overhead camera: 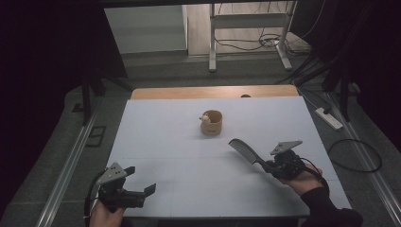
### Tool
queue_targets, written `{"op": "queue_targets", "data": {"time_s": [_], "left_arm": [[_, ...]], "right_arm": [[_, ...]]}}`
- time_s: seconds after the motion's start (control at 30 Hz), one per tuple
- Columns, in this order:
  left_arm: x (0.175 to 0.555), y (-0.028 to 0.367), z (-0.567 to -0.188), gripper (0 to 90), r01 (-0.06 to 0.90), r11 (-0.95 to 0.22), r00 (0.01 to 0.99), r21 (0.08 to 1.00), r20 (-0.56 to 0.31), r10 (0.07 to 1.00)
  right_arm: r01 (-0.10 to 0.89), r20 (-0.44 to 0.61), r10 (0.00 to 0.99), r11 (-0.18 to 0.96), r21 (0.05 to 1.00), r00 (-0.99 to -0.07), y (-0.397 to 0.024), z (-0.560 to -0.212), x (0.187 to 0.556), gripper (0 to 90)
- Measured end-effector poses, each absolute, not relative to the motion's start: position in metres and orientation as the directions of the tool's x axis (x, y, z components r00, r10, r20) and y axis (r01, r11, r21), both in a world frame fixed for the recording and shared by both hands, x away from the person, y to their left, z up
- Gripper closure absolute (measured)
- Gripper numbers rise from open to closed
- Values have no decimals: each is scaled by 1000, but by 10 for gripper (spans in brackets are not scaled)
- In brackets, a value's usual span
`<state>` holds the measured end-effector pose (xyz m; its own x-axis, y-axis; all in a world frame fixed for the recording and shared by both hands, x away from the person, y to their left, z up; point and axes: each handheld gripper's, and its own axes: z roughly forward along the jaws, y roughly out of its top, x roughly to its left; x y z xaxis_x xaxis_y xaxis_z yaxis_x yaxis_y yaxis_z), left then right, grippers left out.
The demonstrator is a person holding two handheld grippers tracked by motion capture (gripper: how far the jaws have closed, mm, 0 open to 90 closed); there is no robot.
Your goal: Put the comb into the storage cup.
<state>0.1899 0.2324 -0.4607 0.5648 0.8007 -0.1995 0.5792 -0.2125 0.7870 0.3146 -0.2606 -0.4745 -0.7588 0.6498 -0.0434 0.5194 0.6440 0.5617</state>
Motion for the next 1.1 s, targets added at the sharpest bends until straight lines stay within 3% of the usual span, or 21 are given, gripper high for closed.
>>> {"op": "queue_targets", "data": {"time_s": [0.8, 1.1], "left_arm": [[231, 194, -447, 0, 559, -303, 628, 772, -155, 763], [250, 178, -439, 0, 551, -304, 657, 777, -179, 732]], "right_arm": [[450, -76, 621, 641, 621, -780, -267, -461, 284, 727], [429, -99, 625, 634, 643, -774, -271, -456, 275, 727]]}}
